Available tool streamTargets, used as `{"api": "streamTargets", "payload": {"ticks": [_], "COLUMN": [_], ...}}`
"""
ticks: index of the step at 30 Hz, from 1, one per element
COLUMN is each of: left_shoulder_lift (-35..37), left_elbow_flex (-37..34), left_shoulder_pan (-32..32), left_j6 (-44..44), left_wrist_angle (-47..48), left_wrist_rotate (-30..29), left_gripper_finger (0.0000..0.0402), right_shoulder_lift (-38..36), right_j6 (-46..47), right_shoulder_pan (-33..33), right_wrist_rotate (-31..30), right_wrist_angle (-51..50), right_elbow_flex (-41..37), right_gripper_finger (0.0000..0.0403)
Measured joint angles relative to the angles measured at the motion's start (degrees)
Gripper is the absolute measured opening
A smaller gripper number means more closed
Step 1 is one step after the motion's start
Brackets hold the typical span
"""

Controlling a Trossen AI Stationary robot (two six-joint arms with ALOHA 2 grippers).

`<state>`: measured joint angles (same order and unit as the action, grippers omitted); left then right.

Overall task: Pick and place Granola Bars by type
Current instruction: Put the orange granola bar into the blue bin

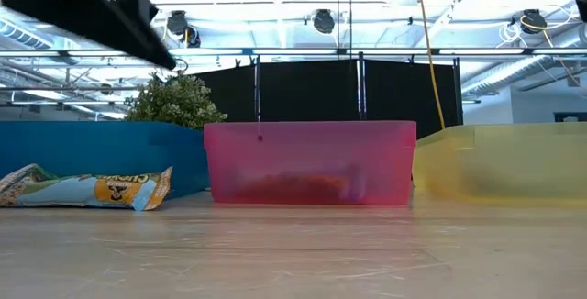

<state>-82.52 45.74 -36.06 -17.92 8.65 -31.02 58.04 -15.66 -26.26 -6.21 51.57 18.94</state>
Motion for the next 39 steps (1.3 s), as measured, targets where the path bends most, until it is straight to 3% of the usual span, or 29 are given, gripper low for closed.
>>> {"api": "streamTargets", "payload": {"ticks": [6,14,21,27,32,39], "left_shoulder_lift": [-0.02,-6.19,-16.49,-23.23,-24.74,-24.56], "left_elbow_flex": [0.0,0.51,7.41,15.58,20.65,29.35], "left_shoulder_pan": [-1.24,-3.18,-3.55,-3.34,-3.48,-5.23], "left_j6": [-4.05,-6.81,-7.73,-7.6,-5.89,-7.11], "left_wrist_angle": [4.47,5.21,18.07,27.13,29.53,35.63], "left_wrist_rotate": [5.16,14.66,9.16,8.5,12.2,10.16], "left_gripper_finger": [0.023,0.023,0.023,0.023,0.023,0.023], "right_shoulder_lift": [-3.69,-5.37,-5.4,-5.4,-5.37,-5.37], "right_j6": [1.66,2.97,2.99,2.94,2.83,2.34], "right_shoulder_pan": [0.47,1.14,1.14,1.14,1.14,1.14], "right_wrist_rotate": [-7.66,-8.78,-8.77,-8.77,-8.75,-8.73], "right_wrist_angle": [-4.68,-5.01,-4.89,-4.97,-4.98,-4.96], "right_elbow_flex": [-2.97,-4.0,-4.0,-4.0,-4.0,-4.0], "right_gripper_finger": [0.0001,0.0001,0.0001,0.0001,0.0,0.0]}}
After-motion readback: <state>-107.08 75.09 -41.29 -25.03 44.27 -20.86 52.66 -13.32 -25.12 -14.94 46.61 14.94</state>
